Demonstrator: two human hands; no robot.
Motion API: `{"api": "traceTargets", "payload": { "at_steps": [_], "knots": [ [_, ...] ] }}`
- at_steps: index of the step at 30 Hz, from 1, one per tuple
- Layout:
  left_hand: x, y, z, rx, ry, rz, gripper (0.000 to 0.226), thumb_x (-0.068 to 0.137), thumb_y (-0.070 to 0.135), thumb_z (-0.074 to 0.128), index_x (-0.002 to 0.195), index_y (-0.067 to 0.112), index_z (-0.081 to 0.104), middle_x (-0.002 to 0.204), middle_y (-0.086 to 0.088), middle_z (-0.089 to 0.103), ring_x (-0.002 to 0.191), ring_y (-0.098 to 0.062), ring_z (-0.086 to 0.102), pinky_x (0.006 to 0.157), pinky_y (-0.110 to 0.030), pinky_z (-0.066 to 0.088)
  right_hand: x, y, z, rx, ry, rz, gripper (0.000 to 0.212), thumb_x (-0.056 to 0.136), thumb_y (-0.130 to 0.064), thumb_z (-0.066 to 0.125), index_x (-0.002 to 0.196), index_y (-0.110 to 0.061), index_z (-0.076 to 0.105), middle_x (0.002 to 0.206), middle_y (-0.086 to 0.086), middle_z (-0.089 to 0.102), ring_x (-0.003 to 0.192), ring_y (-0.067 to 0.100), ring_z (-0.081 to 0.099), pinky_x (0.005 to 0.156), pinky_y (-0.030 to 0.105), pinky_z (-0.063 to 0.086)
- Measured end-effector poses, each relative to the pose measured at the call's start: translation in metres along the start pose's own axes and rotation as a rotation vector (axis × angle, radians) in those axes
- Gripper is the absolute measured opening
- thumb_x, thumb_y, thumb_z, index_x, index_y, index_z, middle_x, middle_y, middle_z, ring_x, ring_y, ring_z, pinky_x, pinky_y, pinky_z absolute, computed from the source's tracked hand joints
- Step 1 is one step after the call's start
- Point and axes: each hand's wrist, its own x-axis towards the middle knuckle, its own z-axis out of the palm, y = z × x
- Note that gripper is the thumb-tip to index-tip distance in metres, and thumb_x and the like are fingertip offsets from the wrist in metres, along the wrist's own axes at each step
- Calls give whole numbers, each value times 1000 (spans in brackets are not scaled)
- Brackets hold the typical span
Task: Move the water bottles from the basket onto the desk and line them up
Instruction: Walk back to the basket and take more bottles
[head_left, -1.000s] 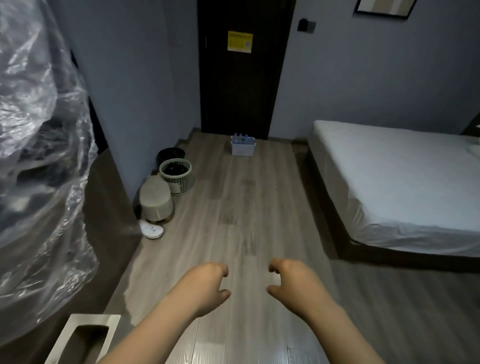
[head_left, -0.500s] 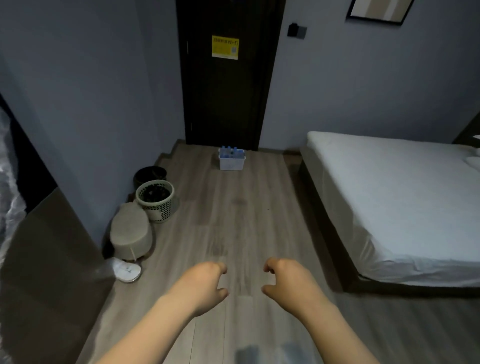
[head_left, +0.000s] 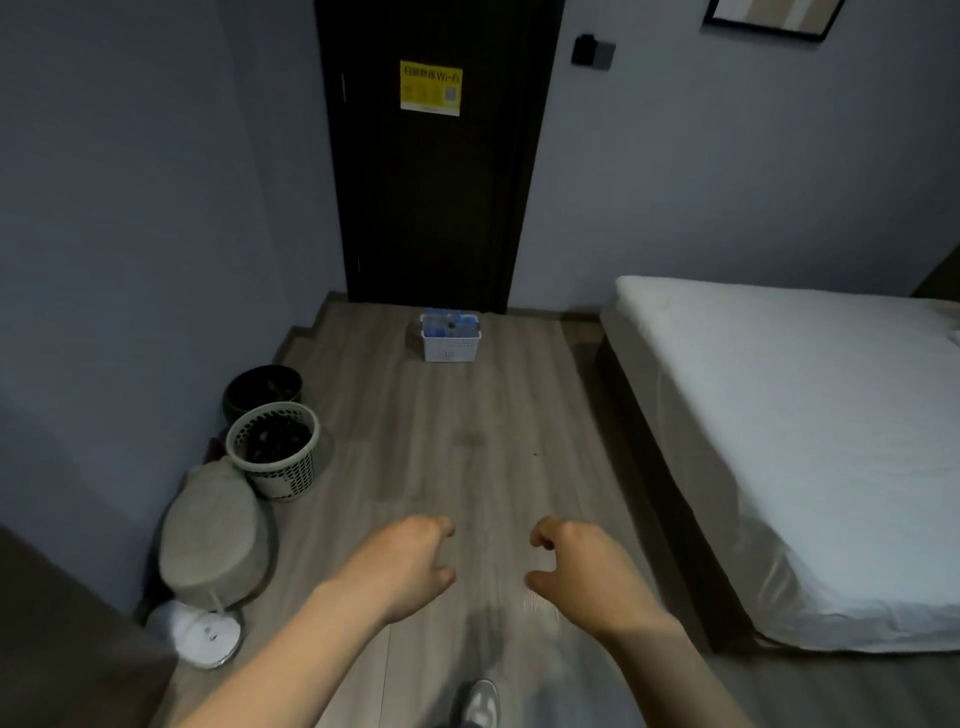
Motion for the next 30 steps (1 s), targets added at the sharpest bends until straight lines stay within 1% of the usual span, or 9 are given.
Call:
{"api": "traceTargets", "payload": {
  "at_steps": [7, 9, 14, 17, 24, 26, 30],
  "knots": [
    [135, -9, -44, 29, 23, -25, 43, 86, 38, 55, 125, 20, 51, 126, -2, 58, 117, -21, 54, 92, -26, 43, 147, 27, -43, 8, -52, 3, 43, 85, -36, 64, 125, -29, 52, 126, -7, 58, 114, 12, 56, 96, 27, 46],
    [171, -8, -58, 35, 34, -34, 42, 86, 39, 54, 125, 20, 51, 126, -3, 58, 117, -21, 54, 91, -25, 42, 182, 35, -58, 1, -43, -5, 42, 85, -38, 65, 124, -30, 52, 125, -8, 57, 114, 12, 55, 96, 26, 46],
    [247, -13, -84, 11, 44, -44, 39, 86, 38, 55, 121, 20, 52, 124, -4, 59, 116, -21, 55, 90, -24, 42, 258, 48, -88, -55, 2, -68, 40, 85, -38, 66, 122, -28, 55, 119, -7, 61, 107, 11, 60, 93, 27, 51],
    [291, -22, -98, -13, 27, -50, 39, 86, 37, 55, 121, 19, 53, 124, -4, 59, 116, -21, 55, 92, -24, 44, 303, 49, -104, -55, -2, -71, 40, 84, -38, 67, 121, -29, 56, 119, -8, 62, 108, 10, 60, 94, 28, 51],
    [412, -62, -132, -42, 24, -28, 37, 86, 36, 57, 119, 20, 55, 123, -2, 60, 114, -18, 56, 88, -22, 41, 427, 45, -131, -62, 2, -50, 43, 84, -36, 68, 124, -25, 56, 120, -5, 61, 106, 12, 60, 91, 29, 52],
    [450, -79, -148, -48, 25, -24, 38, 86, 36, 58, 121, 19, 54, 124, -2, 59, 115, -18, 55, 89, -22, 40, 467, 39, -140, -71, -2, -39, 43, 85, -36, 67, 124, -25, 55, 122, -4, 61, 108, 13, 60, 92, 29, 52],
    [520, -114, -186, -42, 16, -17, 40, 87, 38, 58, 122, 18, 53, 125, -3, 58, 115, -18, 55, 91, -22, 41, 542, 21, -164, -69, -9, -19, 41, 84, -37, 68, 123, -26, 56, 120, -5, 62, 104, 11, 60, 91, 27, 52]
  ]
}}
